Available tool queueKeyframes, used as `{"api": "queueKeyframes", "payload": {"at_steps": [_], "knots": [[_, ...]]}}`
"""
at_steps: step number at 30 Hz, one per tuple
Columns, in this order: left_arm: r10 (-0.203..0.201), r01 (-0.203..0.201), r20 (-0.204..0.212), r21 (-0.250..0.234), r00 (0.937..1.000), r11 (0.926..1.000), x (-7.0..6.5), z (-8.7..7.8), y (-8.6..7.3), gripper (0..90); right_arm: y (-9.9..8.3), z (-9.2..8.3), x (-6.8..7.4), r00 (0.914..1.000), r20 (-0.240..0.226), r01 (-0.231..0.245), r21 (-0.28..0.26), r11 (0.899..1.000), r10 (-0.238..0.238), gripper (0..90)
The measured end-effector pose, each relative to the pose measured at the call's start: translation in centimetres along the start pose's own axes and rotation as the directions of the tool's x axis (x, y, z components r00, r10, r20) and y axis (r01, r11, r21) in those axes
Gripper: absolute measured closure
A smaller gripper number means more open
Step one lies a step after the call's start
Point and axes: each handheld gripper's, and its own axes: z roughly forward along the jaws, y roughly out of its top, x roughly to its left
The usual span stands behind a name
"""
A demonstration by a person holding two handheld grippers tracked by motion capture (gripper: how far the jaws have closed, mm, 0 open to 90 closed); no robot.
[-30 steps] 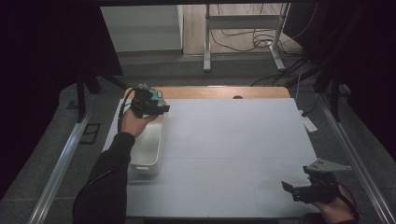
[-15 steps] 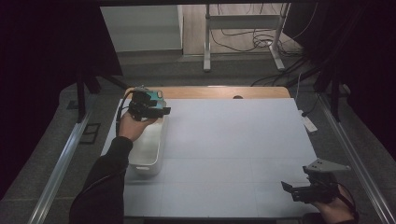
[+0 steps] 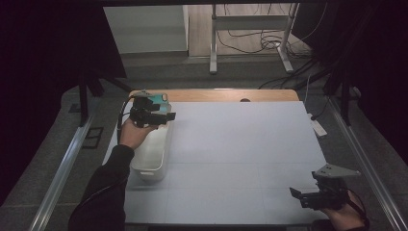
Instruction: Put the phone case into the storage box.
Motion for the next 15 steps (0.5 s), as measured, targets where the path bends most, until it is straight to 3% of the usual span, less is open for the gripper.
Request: {"api": "queueKeyframes", "payload": {"at_steps": [15], "knots": [[0.013,-0.013,-0.001,-0.006,0.9999,0.9999,-0.4,-0.5,-1.0,8.5,0.0,0.1,0.1,1.0000,0.000,0.008,0.004,1.000,-0.008,1.6]]}}
